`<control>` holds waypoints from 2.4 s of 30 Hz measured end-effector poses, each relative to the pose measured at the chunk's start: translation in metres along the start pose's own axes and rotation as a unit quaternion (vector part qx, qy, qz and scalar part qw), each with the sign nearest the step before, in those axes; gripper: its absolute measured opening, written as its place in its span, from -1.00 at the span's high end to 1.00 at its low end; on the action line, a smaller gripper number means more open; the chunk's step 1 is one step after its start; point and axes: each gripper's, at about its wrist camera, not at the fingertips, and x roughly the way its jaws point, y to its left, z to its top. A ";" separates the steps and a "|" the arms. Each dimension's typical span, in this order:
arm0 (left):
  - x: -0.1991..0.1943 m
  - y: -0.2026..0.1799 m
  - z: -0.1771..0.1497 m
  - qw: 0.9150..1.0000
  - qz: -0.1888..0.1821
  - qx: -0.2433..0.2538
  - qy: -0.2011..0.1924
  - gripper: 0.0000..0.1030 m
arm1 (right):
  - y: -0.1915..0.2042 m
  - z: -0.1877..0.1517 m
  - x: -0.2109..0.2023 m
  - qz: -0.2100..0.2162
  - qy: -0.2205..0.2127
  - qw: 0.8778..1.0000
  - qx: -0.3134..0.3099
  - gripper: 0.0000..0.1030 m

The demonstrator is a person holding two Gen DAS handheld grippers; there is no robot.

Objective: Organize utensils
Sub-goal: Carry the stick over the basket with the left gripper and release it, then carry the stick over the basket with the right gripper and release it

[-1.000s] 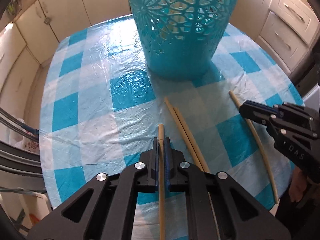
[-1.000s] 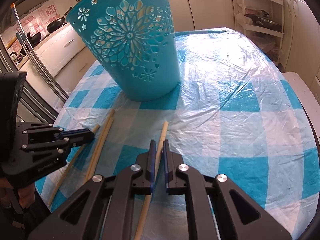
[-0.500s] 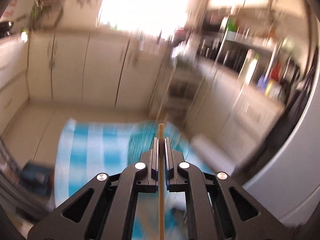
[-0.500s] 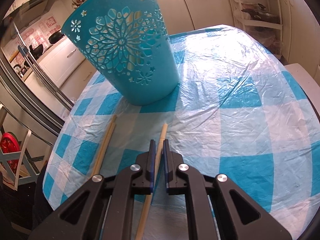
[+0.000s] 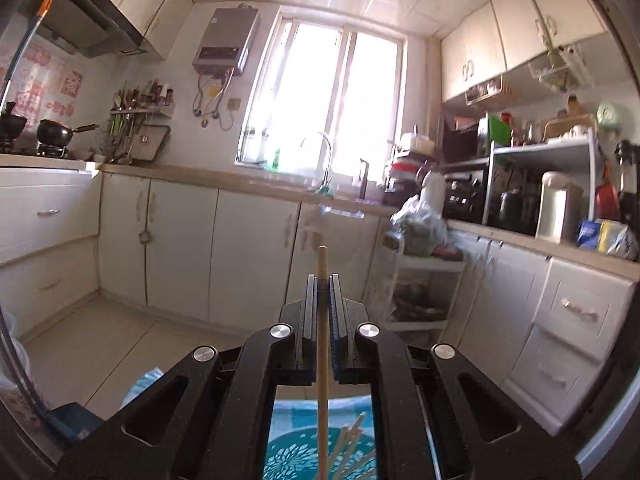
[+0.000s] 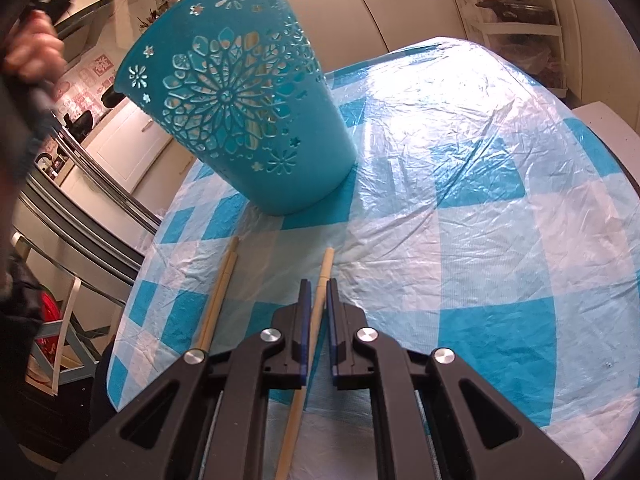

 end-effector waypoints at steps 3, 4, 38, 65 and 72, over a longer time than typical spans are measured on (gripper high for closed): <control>0.015 0.003 -0.024 1.000 0.012 0.008 0.026 0.89 | -0.001 0.000 0.000 0.002 0.000 1.000 0.002 0.84; 0.017 0.007 -0.031 0.999 0.014 0.012 0.034 0.89 | -0.001 0.000 -0.001 0.002 0.000 1.000 0.002 0.84; -0.076 0.119 -0.144 0.954 0.130 0.012 0.270 -0.83 | 0.052 -0.006 0.011 -0.128 0.072 0.969 -0.199 0.63; -0.081 0.142 -0.191 0.935 0.131 -0.072 0.321 -0.85 | 0.131 0.155 -0.116 -0.020 -0.394 0.915 -0.089 0.88; -0.083 0.143 -0.195 0.934 0.126 -0.082 0.325 -0.85 | 0.115 0.145 -0.069 -0.072 -0.366 0.925 -0.076 0.88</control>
